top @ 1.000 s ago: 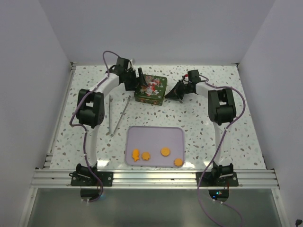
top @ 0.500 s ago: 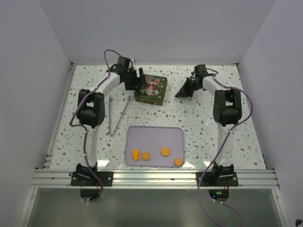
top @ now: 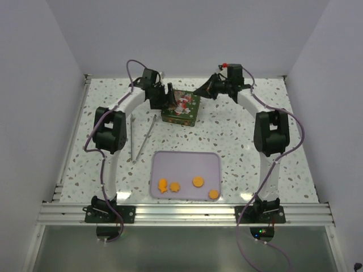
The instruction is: Pack the cookies
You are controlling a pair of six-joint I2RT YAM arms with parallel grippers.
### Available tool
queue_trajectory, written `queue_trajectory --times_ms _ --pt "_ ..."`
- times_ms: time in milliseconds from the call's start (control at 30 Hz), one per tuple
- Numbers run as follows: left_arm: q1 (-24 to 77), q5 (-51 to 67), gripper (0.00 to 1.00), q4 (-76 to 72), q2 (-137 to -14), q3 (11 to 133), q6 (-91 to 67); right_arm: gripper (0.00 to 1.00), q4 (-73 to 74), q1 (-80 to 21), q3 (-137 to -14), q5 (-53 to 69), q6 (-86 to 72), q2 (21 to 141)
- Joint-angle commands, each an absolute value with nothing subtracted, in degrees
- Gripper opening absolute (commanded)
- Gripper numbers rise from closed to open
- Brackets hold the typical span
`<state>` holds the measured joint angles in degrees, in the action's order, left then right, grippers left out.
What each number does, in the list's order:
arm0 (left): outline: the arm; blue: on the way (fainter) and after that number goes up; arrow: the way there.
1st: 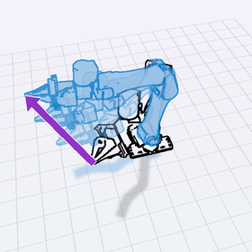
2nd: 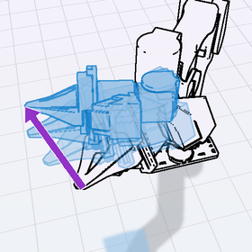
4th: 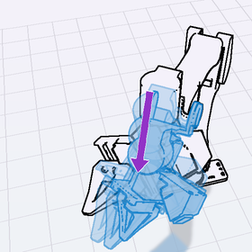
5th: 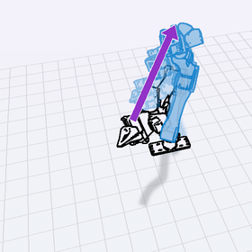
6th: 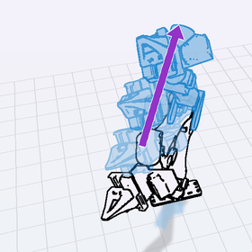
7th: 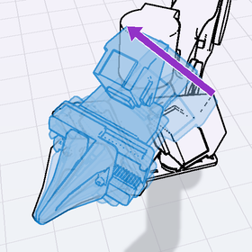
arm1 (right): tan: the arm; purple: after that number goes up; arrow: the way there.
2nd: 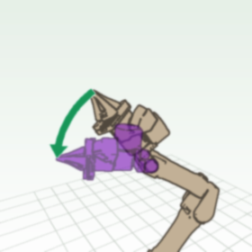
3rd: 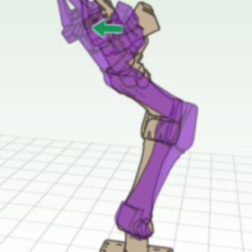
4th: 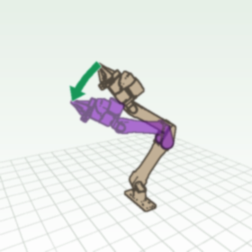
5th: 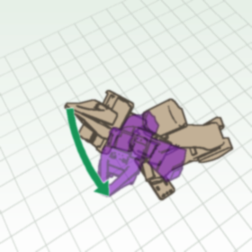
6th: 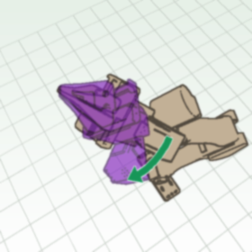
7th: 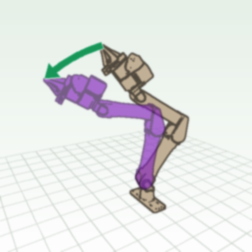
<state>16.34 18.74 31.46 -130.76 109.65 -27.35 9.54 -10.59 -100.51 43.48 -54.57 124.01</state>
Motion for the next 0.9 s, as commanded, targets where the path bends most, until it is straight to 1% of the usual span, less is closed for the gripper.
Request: queue_trajectory --times_ms 0,133,267,333,667,867 --pt "16.8 17.9 0.87 32.1 -129.8 112.3 -26.1 0.00 2.3 -12.9 -100.3 49.2 -60.0 126.1" --pt "16.9 17.7 0.87 32.3 -129.6 112.2 -26.1 0.00 3.8 -13.2 -96.3 48.5 -59.1 126.8" --pt "17.0 17.7 0.87 32.2 -129.4 111.8 -26.0 0.00 11.7 -13.0 -95.2 46.6 -53.5 127.9" --pt "17.1 17.5 0.87 32.1 -129.2 111.5 -26.1 0.00 12.9 -12.9 -94.1 45.7 -52.6 128.0" --pt "17.1 17.5 0.87 32.0 -129.2 111.8 -26.0 0.00 16.9 -12.9 -95.1 44.2 -51.4 128.8" --pt "17.1 17.5 0.87 32.2 -129.5 112.5 -25.8 0.00 15.9 -13.0 -95.1 44.7 -51.8 128.1"
